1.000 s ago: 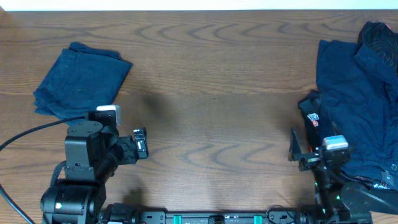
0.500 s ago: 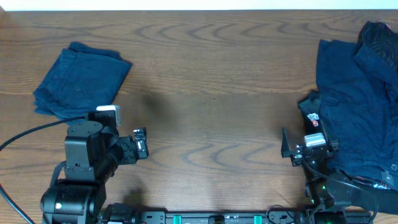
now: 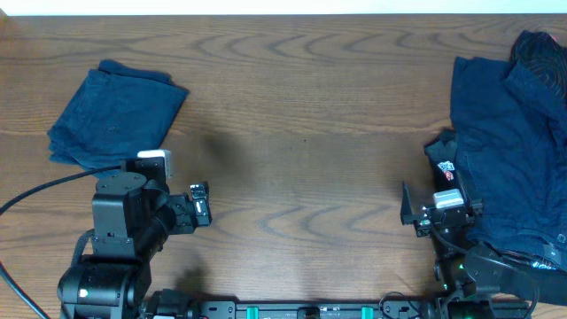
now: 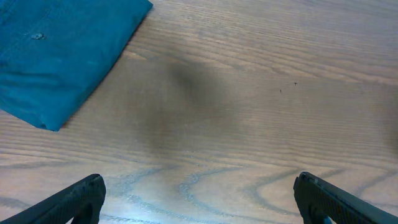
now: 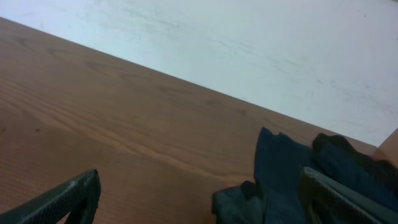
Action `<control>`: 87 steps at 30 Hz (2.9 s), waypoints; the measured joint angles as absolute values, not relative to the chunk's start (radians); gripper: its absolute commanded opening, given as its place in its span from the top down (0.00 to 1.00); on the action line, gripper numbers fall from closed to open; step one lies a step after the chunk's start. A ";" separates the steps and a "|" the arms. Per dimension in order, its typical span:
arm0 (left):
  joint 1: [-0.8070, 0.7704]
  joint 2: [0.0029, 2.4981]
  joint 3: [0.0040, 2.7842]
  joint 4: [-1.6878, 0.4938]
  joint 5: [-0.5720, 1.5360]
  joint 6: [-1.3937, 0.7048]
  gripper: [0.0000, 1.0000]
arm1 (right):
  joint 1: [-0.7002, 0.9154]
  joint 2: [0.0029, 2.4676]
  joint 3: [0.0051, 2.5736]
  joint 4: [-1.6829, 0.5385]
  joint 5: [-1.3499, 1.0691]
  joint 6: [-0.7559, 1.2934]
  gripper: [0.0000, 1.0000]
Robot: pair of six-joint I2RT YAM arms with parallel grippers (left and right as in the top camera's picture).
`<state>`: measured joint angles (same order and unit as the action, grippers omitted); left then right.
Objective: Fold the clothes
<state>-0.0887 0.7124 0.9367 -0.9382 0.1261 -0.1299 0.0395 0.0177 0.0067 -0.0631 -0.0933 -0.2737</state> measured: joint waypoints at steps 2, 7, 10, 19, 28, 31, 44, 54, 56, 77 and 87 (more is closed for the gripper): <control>-0.089 0.712 0.937 -0.938 0.126 -0.130 0.02 | 0.039 0.018 0.007 -0.063 -0.093 -0.274 0.01; -0.089 0.712 0.937 -0.938 0.126 -0.130 0.02 | 0.039 0.018 0.007 -0.063 -0.093 -0.274 0.01; -0.089 0.712 0.937 -0.938 0.126 -0.130 0.02 | 0.039 0.018 0.007 -0.063 -0.093 -0.274 0.01; -0.089 0.705 0.937 -0.938 0.126 -0.130 0.02 | 0.039 0.018 0.007 -0.063 -0.093 -0.274 0.01; -0.075 0.522 0.890 -0.953 0.070 -0.096 0.02 | 0.039 0.018 0.007 -0.063 -0.093 -0.274 0.01; -0.046 0.414 0.778 -0.877 0.058 -0.070 0.02 | 0.039 0.019 0.007 -0.064 -0.093 -0.274 0.01; -0.002 0.063 0.217 -0.249 0.045 -0.028 0.02 | 0.039 0.019 0.007 -0.063 -0.089 -0.274 0.01; -0.002 0.010 0.015 0.080 0.044 0.052 0.02 | 0.039 0.019 0.007 -0.063 -0.089 -0.274 0.01; -0.002 0.010 0.009 0.052 0.045 0.061 0.02 | 0.039 0.019 0.007 -0.064 -0.089 -0.274 0.01; -0.002 0.010 0.014 -0.021 0.049 0.080 0.02 | 0.039 0.019 0.007 -0.063 -0.089 -0.274 0.01; -0.002 0.010 0.014 -0.021 0.049 0.080 0.02 | 0.039 0.019 0.007 -0.063 -0.089 -0.274 0.01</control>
